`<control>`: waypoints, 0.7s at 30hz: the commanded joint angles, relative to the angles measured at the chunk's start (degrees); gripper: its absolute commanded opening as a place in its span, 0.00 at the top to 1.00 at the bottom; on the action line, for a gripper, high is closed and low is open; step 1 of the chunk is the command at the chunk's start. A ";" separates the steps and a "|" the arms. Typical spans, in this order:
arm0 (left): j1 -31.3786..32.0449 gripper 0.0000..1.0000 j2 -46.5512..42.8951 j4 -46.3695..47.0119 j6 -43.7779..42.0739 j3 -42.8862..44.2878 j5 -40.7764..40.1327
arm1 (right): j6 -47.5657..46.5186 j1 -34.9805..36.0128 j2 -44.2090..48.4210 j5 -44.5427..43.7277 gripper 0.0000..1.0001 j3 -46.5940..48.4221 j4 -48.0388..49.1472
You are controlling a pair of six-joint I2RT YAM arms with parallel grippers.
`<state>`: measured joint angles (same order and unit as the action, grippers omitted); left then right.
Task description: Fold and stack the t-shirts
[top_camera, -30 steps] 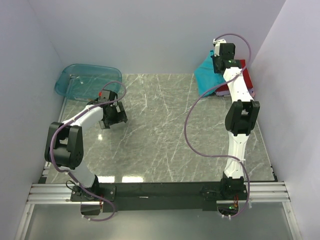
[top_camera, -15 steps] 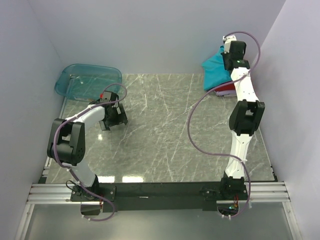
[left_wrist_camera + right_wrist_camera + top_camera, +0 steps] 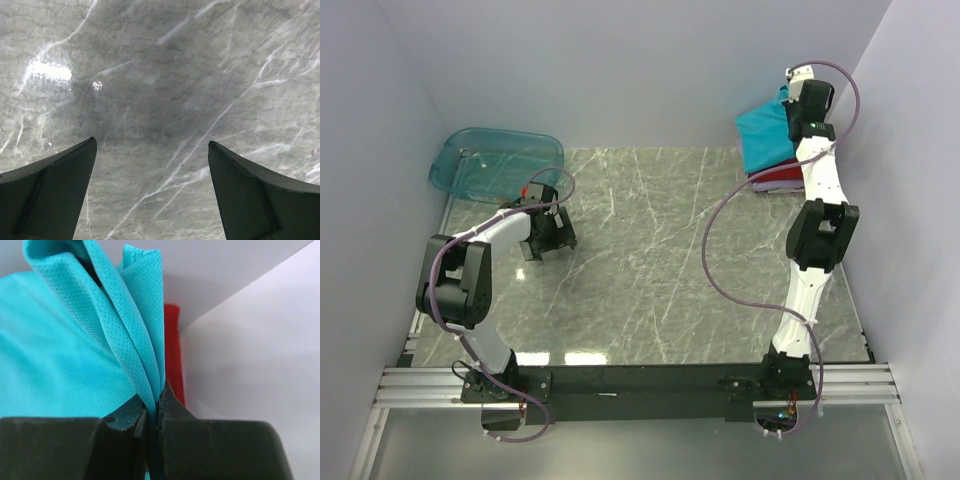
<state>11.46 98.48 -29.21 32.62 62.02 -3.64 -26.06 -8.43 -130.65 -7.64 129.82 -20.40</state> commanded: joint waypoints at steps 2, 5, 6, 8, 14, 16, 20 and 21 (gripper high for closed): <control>0.31 0.01 0.14 2.40 -0.63 -0.23 1.18 | -3.11 -0.80 -1.71 -4.48 1.00 -0.61 9.93; 0.66 0.02 0.31 2.67 -0.89 -0.14 1.18 | -3.29 -0.89 -3.37 -4.49 1.00 -1.15 12.05; 0.66 0.02 0.40 2.67 -0.89 -0.06 1.18 | -3.29 -0.89 -3.82 -4.66 1.00 -1.50 13.01; 1.10 0.02 0.75 2.76 -1.07 0.03 1.00 | -2.94 -0.98 -4.61 -6.06 0.94 -2.72 14.51; 2.42 0.02 1.10 2.58 -1.60 0.38 -0.05 | -1.45 -1.07 -5.23 -11.95 0.40 -3.87 18.73; 2.86 0.02 0.84 2.49 -1.68 0.56 -0.75 | 0.04 -1.07 -4.71 -17.22 0.34 -3.70 20.23; 3.21 0.02 -0.30 2.14 -1.68 0.73 -1.72 | 2.67 -1.07 -2.52 -23.20 0.29 -3.70 20.14; 3.21 0.02 -0.65 2.14 -1.68 0.73 -1.90 | 3.38 -1.15 -1.98 -23.56 0.29 -3.78 19.62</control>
<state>14.39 99.39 -27.64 31.97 62.02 -4.10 -26.02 -8.97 -136.42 -24.49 125.23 -4.19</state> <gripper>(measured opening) 0.984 0.711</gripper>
